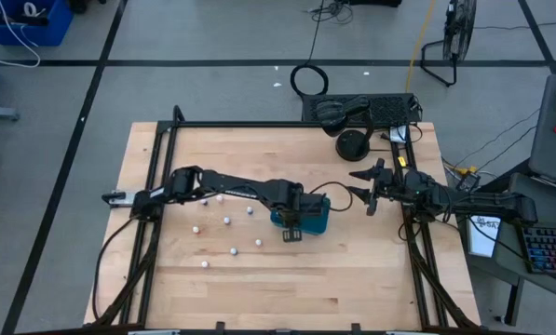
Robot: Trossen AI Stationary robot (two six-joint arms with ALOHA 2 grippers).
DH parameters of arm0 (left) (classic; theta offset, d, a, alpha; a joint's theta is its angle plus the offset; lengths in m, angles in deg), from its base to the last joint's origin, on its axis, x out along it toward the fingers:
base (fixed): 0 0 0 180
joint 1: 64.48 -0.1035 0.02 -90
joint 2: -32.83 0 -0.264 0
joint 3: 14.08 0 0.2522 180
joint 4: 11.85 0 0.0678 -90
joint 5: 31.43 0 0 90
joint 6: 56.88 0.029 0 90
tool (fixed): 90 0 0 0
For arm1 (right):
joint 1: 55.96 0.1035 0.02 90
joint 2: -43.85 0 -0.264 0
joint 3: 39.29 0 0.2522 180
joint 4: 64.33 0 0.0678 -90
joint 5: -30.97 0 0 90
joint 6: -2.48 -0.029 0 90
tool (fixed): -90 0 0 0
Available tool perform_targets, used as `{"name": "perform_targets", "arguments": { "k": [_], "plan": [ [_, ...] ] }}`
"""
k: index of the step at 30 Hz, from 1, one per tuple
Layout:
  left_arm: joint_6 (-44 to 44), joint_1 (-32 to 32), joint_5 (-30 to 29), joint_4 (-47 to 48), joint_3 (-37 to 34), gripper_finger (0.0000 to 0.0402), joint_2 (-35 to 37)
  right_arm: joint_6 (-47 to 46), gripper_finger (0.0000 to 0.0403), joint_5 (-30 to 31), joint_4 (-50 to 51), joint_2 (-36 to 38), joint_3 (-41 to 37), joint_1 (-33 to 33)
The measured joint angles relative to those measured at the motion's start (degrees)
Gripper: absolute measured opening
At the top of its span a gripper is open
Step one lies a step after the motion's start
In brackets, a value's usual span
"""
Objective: Pick & Place food coloring
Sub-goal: Put the small purple food coloring bottle into the blue container, then put the small yellow food coloring bottle into the blue container
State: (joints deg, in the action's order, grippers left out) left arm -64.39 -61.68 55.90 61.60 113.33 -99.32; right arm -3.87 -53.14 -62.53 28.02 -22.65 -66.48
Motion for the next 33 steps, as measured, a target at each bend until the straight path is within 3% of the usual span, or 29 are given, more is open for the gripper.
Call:
{"name": "perform_targets", "arguments": {
  "k": [12,21,33],
  "plan": [
    [-1.2,-0.6,0.9,-1.4,-3.4,0.0064,0.2,0.0,0.0224,0.0,0.0,0.0,0.0,0.0],
    [-0.7,-0.6,0.9,-1.4,-3.5,0.0133,0.2,0.0,0.0224,0.0,0.0,0.0,0.0,0.0],
    [-0.3,-0.6,1.2,-2.9,-3.6,0.0142,1.1,0.0,0.0224,0.0,0.0,0.0,0.0,0.0]
  ]
}}
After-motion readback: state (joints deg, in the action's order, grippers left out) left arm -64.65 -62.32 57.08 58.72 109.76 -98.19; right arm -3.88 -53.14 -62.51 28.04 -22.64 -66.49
